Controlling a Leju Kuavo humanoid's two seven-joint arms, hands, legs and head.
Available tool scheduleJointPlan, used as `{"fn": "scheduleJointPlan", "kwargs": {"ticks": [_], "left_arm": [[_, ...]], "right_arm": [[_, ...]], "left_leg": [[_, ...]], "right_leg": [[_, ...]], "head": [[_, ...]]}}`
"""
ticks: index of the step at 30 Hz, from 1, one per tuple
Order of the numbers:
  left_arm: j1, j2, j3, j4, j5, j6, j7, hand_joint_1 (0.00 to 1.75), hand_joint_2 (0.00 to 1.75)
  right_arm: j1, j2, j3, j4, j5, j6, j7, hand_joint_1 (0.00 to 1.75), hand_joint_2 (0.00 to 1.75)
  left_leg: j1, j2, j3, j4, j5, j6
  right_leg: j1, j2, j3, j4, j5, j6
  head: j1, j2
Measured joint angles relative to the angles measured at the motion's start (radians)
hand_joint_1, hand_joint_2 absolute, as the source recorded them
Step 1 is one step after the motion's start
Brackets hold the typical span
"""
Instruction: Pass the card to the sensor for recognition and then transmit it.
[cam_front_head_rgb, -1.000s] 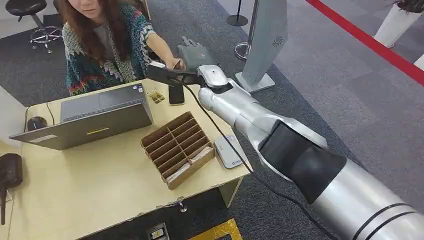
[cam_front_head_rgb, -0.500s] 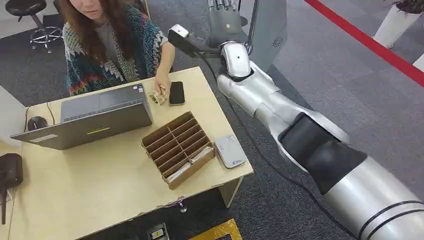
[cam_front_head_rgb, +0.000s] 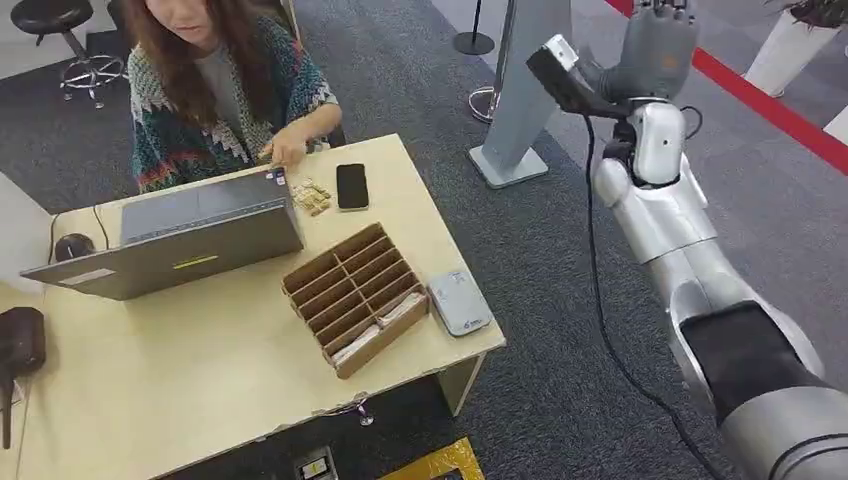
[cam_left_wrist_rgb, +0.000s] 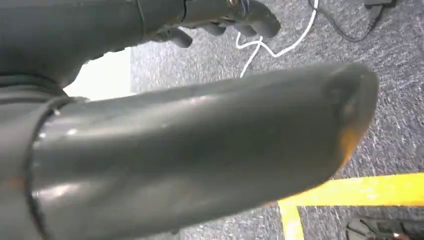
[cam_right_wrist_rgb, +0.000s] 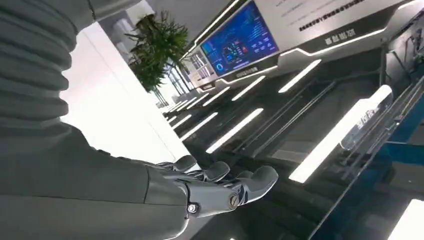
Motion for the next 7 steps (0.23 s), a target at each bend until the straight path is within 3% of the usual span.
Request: {"fn": "scheduleJointPlan", "kwargs": {"ticks": [2, 3, 4, 7], "left_arm": [[0.0, -0.002, 0.007, 0.0, 0.016, 0.005, 0.0, 0.0, 0.0], [0.0, -0.002, 0.01, 0.0, 0.024, 0.01, 0.0, 0.0, 0.0], [0.0, -0.004, 0.013, 0.0, 0.03, 0.017, 0.0, 0.0, 0.0], [0.001, -0.005, 0.027, 0.0, 0.041, 0.027, 0.002, 0.0, 0.0]], "right_arm": [[0.071, 0.008, -0.1, -0.017, -0.01, 0.0, -0.066, 0.0, 1.75], [0.103, 0.013, -0.14, -0.021, -0.014, 0.001, -0.075, 0.0, 0.0], [0.132, 0.021, -0.185, -0.02, -0.025, 0.002, -0.089, 0.0, 0.0], [0.214, 0.059, -0.31, -0.016, -0.062, 0.003, -0.216, 0.0, 0.0]], "left_leg": [[0.001, -0.002, -0.001, 0.0, 0.0, 0.0], [0.0, -0.002, -0.001, 0.0, 0.0, 0.0], [0.0, -0.002, -0.001, 0.0, 0.0, 0.0], [0.001, -0.001, -0.002, -0.001, 0.0, 0.0]], "right_leg": [[0.001, -0.001, 0.001, 0.0, 0.0, 0.0], [0.001, -0.002, 0.001, 0.0, 0.0, 0.0], [0.001, -0.002, 0.0, 0.0, 0.0, 0.0], [0.001, -0.002, -0.001, 0.0, -0.001, 0.0]], "head": [[0.0, 0.0], [0.0, 0.0], [0.0, 0.0], [0.0, 0.0]]}}
